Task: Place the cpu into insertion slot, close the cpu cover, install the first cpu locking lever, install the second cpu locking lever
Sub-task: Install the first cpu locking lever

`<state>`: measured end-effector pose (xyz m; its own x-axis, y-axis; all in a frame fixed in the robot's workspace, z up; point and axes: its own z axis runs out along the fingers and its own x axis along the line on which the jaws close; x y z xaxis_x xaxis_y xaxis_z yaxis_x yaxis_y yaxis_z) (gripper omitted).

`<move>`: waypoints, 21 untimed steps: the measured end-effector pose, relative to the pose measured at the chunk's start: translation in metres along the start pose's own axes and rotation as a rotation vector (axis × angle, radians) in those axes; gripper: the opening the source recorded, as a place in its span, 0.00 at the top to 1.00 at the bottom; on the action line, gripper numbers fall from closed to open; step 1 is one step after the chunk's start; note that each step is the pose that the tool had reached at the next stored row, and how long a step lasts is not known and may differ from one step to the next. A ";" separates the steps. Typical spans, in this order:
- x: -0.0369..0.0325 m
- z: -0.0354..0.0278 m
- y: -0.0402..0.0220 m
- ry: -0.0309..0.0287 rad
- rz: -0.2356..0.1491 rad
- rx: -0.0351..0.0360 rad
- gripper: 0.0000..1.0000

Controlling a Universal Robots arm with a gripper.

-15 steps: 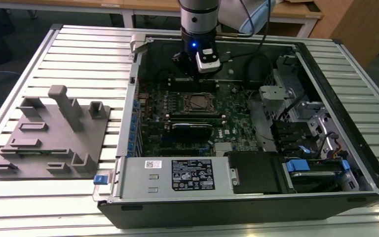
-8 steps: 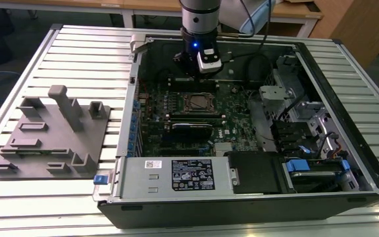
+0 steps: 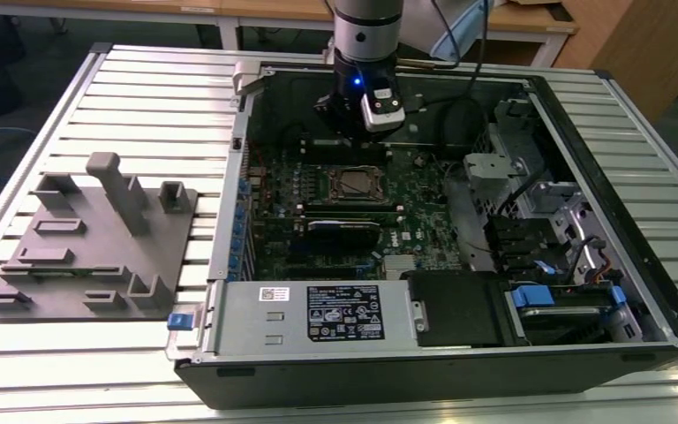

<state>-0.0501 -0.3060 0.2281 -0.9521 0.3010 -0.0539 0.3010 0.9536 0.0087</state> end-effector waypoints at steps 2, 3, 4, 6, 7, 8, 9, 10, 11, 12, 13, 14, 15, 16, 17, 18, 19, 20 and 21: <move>-0.0006 0.0003 -0.0018 0.0001 -0.003 -0.0003 0.89; -0.0009 0.0004 -0.0028 0.0001 -0.004 -0.0004 0.89; -0.0011 0.0006 -0.0036 0.0002 -0.006 -0.0004 0.89; -0.0016 0.0009 -0.0050 0.0001 -0.010 -0.0007 0.89; -0.0018 0.0011 -0.0057 0.0001 -0.013 -0.0009 0.89; -0.0020 0.0013 -0.0063 0.0001 -0.015 -0.0010 0.89; -0.0022 0.0015 -0.0072 0.0002 -0.017 -0.0012 0.89; -0.0025 0.0017 -0.0080 0.0002 -0.019 -0.0013 0.89; -0.0027 0.0019 -0.0088 0.0002 -0.021 -0.0013 0.89; -0.0030 0.0021 -0.0097 0.0002 -0.023 -0.0015 0.89; -0.0033 0.0022 -0.0106 0.0003 -0.025 -0.0015 0.89; -0.0036 0.0024 -0.0117 0.0003 -0.027 -0.0016 0.89; -0.0039 0.0025 -0.0128 0.0004 -0.029 -0.0017 0.89; -0.0043 0.0026 -0.0140 0.0003 -0.031 -0.0018 0.89; -0.0047 0.0027 -0.0151 0.0003 -0.032 -0.0020 0.89; -0.0049 0.0027 -0.0160 0.0003 -0.034 -0.0020 0.89; -0.0050 0.0028 -0.0163 0.0003 -0.035 -0.0022 0.89; -0.0050 0.0028 -0.0163 0.0003 -0.035 -0.0022 0.89; -0.0050 0.0028 -0.0164 0.0003 -0.036 -0.0022 0.89</move>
<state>-0.0501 -0.3232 0.2255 -0.9624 0.2662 -0.0539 0.2661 0.9639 0.0089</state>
